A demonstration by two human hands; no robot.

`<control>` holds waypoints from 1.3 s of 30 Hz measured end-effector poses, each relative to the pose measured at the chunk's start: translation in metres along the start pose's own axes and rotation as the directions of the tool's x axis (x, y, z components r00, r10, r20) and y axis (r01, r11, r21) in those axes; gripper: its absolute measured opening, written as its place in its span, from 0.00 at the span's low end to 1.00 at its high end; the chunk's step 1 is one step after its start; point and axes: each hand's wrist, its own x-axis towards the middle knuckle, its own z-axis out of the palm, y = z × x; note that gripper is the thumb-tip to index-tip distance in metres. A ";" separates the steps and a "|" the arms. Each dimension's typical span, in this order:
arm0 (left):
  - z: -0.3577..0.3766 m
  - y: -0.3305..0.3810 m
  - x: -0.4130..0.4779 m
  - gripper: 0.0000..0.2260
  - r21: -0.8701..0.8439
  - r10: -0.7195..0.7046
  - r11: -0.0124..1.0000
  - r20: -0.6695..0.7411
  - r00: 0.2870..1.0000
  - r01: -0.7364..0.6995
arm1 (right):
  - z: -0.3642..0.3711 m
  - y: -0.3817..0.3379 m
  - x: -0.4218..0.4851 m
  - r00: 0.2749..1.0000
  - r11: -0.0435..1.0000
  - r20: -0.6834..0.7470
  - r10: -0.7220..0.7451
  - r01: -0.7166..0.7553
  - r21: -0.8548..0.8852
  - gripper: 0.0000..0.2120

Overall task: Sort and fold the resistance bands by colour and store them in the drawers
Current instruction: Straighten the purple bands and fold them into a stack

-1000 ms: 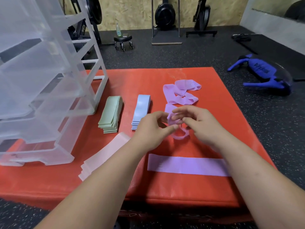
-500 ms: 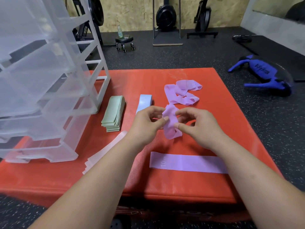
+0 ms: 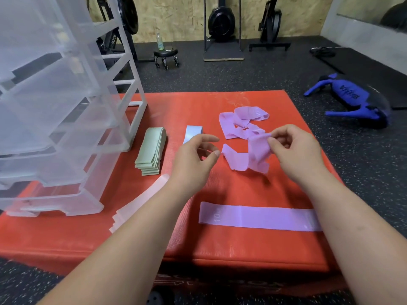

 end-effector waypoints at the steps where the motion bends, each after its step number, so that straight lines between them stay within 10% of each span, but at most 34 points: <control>1: 0.001 -0.002 0.000 0.12 0.032 -0.005 0.999 0.011 1.000 0.005 | -0.005 0.009 0.002 0.999 0.990 0.013 0.050 -0.048 -0.133 0.05; 6: 0.011 -0.015 0.000 0.13 0.245 -0.037 0.970 0.125 0.991 0.005 | -0.021 0.040 -0.001 0.932 0.844 0.214 0.293 -0.147 -0.515 0.15; 18: 0.045 -0.020 -0.010 0.22 0.534 0.003 0.796 0.469 0.883 -0.286 | -0.013 0.028 -0.015 0.858 0.931 0.497 0.131 0.067 -0.359 0.02; 21: 0.052 -0.023 -0.011 0.21 0.602 -0.023 0.733 0.486 0.874 -0.316 | -0.018 0.027 -0.020 0.805 0.943 0.579 0.128 0.083 -0.323 0.19; 26: 0.059 -0.024 -0.009 0.21 0.671 -0.007 0.659 0.456 0.890 -0.338 | -0.020 0.031 -0.026 0.765 0.937 0.639 0.079 0.161 -0.309 0.22; 33: 0.060 -0.015 -0.003 0.14 0.511 0.052 0.847 0.197 0.979 -0.147 | -0.029 0.044 -0.015 0.932 0.925 0.358 0.052 0.090 -0.368 0.05; 39: 0.055 0.000 0.001 0.16 0.349 -0.041 0.937 0.018 0.999 0.032 | -0.029 0.016 -0.023 0.827 0.976 0.557 0.074 -0.174 0.130 0.19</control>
